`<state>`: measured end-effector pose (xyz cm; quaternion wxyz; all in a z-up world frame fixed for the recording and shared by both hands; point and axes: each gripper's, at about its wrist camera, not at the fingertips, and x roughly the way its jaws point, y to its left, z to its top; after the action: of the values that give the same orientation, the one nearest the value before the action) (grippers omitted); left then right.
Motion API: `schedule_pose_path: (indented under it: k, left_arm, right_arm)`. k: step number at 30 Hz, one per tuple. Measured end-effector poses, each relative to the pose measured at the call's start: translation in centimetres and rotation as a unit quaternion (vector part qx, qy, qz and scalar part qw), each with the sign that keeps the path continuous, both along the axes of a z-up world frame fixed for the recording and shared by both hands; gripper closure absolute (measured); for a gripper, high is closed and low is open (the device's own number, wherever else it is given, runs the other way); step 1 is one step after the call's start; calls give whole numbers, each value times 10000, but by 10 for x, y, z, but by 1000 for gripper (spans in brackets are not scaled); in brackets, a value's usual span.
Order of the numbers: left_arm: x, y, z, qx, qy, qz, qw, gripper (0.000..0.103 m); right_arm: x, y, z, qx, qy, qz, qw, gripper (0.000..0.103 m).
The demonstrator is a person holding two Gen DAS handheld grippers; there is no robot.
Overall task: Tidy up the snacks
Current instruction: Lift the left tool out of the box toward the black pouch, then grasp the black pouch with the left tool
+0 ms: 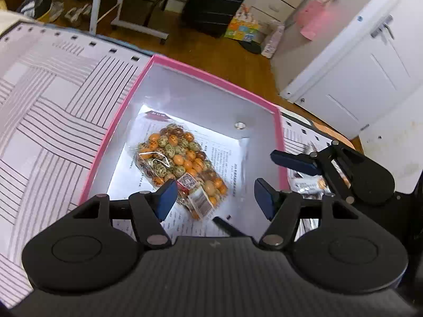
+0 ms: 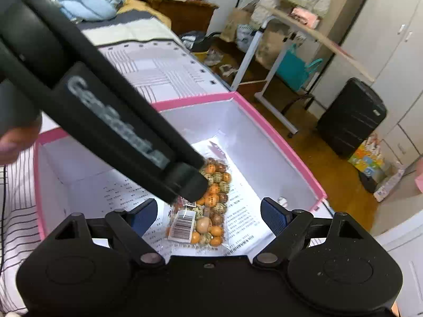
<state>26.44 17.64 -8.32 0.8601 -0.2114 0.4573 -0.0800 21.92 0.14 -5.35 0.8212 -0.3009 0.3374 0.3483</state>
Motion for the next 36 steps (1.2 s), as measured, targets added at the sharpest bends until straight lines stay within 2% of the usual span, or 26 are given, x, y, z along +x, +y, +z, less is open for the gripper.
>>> schedule_pose_path:
  k: [10,14,20,23,28,33,36]
  left_arm:
    - [-50,-16,58,498,-456,-443,9967,35]
    - [-69,-28,75,578,-589,-651,9945,34]
    - [-93,-52,97,640,-894,-948,9894,31]
    - [-101,-68,96,712,-943,-1092,9870,31]
    - [-105,-97,79,658,-832,-1362,9850,31]
    - [-108,-120,57,376,-590,-1503,9862,33]
    - [-110,-137,43,400,-526,-1663,9839,34]
  right_arm:
    - [-50,-48,44,201,-68,-440,9988,14]
    - [-53,-64,68,374,453,-793,9951,14]
    - [-68,-118,92,826,762,-1230,9860,11]
    - [-77,-150,87,1038,883,-1500,9793,11]
    - [-98,-185,68,1091,637,-1694,9774,11]
    - [-113,-215,33,1200,651,-1947,9713,11]
    - [-122,-223,12,1184,559,-1946,9721,11]
